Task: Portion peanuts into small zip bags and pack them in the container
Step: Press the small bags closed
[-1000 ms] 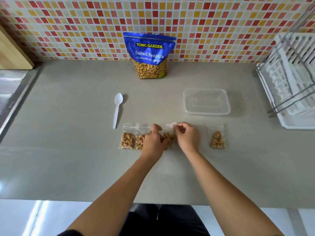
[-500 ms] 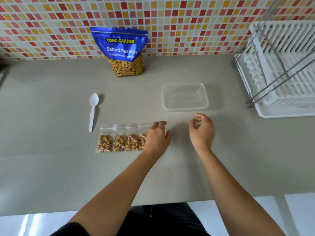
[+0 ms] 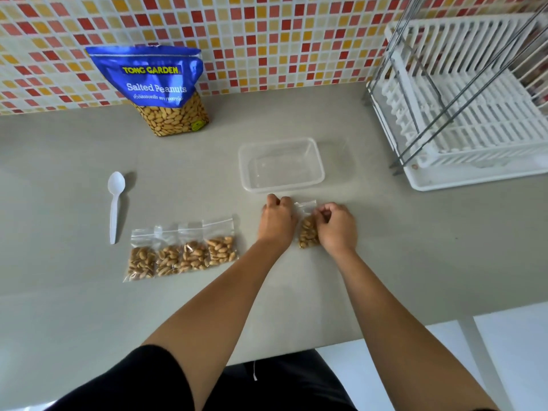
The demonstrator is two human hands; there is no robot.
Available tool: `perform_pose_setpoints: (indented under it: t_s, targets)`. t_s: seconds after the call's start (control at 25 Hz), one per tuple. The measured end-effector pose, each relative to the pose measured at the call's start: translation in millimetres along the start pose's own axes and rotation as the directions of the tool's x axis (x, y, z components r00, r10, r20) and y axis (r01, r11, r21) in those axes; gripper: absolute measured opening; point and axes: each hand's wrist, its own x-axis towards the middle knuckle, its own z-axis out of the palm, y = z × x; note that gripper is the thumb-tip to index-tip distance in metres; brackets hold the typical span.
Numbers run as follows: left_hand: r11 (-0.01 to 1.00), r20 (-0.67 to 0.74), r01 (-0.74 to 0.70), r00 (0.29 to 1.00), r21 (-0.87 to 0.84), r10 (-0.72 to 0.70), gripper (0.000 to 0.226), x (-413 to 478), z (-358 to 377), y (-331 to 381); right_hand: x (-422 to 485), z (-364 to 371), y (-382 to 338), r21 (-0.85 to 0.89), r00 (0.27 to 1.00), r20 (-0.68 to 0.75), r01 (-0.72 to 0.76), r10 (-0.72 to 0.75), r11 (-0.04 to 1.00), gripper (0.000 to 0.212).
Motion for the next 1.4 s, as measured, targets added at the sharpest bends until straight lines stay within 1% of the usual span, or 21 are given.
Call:
perform_pose_setpoints:
  t_s: [0.08, 0.12, 0.2, 0.24, 0.28, 0.36, 0.4, 0.44, 0.52, 0.64, 0.72, 0.8, 0.88, 0.96, 1.08, 1.24, 1.4]
  targets:
    - [0.994, -0.034, 0.009, 0.999, -0.108, -0.012, 0.027, -1.4, 0.2, -3.5, -1.3, 0.9, 0.2, 0.093, 1.000, 0.011, -0.001, 0.000, 0.996, 0.011]
    - [0.982, -0.059, 0.001, 0.998, -0.188, -0.013, 0.022, -3.6, -1.7, -5.3, -3.2, 0.5, -0.7, 0.172, 1.000, 0.021, -0.005, 0.002, 0.985, 0.008]
    - [0.936, -0.082, -0.026, 0.997, -0.350, -0.003, 0.009, -10.7, -9.2, -7.8, -9.8, -1.3, -6.2, 0.363, 0.998, 0.055, -0.035, 0.016, 0.931, 0.005]
    - [0.900, -0.076, -0.032, 0.997, -0.435, -0.001, 0.009, -16.7, -15.8, -8.4, -13.9, -2.2, -10.3, 0.447, 0.998, 0.063, -0.043, 0.017, 0.893, 0.008]
    - [0.852, -0.070, -0.034, 0.998, -0.523, -0.003, 0.014, -22.8, -23.5, -9.6, -18.3, -3.1, -15.9, 0.526, 0.997, 0.073, -0.044, 0.007, 0.849, 0.010]
    - [0.727, -0.052, -0.037, 0.999, -0.685, 0.002, 0.017, -33.6, -42.5, -14.5, -27.0, -3.2, -29.8, 0.652, 0.993, 0.111, -0.041, -0.042, 0.757, 0.012]
    - [0.670, -0.039, -0.034, 0.999, -0.742, 0.008, 0.016, -38.0, -53.1, -17.4, -30.7, -2.3, -37.3, 0.692, 0.989, 0.129, -0.036, -0.074, 0.721, 0.009]
    - [0.628, -0.027, -0.028, 1.000, -0.778, 0.011, 0.015, -42.3, -64.5, -21.1, -34.2, -1.1, -45.9, 0.716, 0.984, 0.141, -0.027, -0.106, 0.697, 0.006]
    - [0.605, -0.012, -0.016, 1.000, -0.796, 0.010, 0.012, -49.1, -87.8, -28.0, -39.9, 3.3, -63.0, 0.749, 0.978, 0.147, -0.011, -0.150, 0.662, 0.004]
    - [0.662, -0.060, -0.047, 0.998, -0.748, 0.004, 0.011, -55.0, -120.8, -41.5, -49.5, 12.4, -91.4, 0.797, 0.975, 0.154, -0.027, -0.160, 0.603, 0.006]
    - [0.740, -0.132, -0.096, 0.991, -0.666, 0.010, 0.008, -56.2, -140.0, -49.5, -55.8, 16.1, -109.1, 0.815, 0.974, 0.160, -0.038, -0.161, 0.578, 0.007]
    - [0.855, -0.212, -0.159, 0.976, -0.493, 0.059, 0.012, -56.1, -155.0, -55.5, -61.8, 18.4, -123.4, 0.822, 0.969, 0.170, -0.038, -0.180, 0.569, 0.010]
    - [0.927, -0.246, -0.211, 0.960, -0.309, 0.137, 0.012, -57.6, -166.4, -59.2, -68.3, 21.2, -134.5, 0.827, 0.960, 0.174, -0.022, -0.218, 0.562, 0.010]
    - [0.948, -0.251, -0.243, 0.949, -0.204, 0.189, 0.009, -58.3, -173.3, -61.5, -72.1, 24.6, -141.2, 0.818, 0.956, 0.166, 0.003, -0.240, 0.575, 0.009]
    - [0.955, -0.276, -0.262, 0.936, -0.137, 0.217, 0.010, -59.6, -177.5, -62.0, -76.5, 26.3, -148.5, 0.784, 0.961, 0.136, 0.044, -0.240, 0.619, 0.007]
    - [0.952, -0.331, -0.305, 0.899, -0.002, 0.287, 0.014, -59.9, -171.3, -60.4, -84.9, 22.3, -160.4, 0.644, 0.977, 0.007, 0.160, -0.215, 0.748, 0.006]
    - [0.943, -0.362, -0.323, 0.873, 0.075, 0.328, 0.013, -58.8, -169.3, -62.0, -88.3, 20.1, -167.6, 0.615, 0.983, -0.083, 0.178, -0.161, 0.768, 0.007]
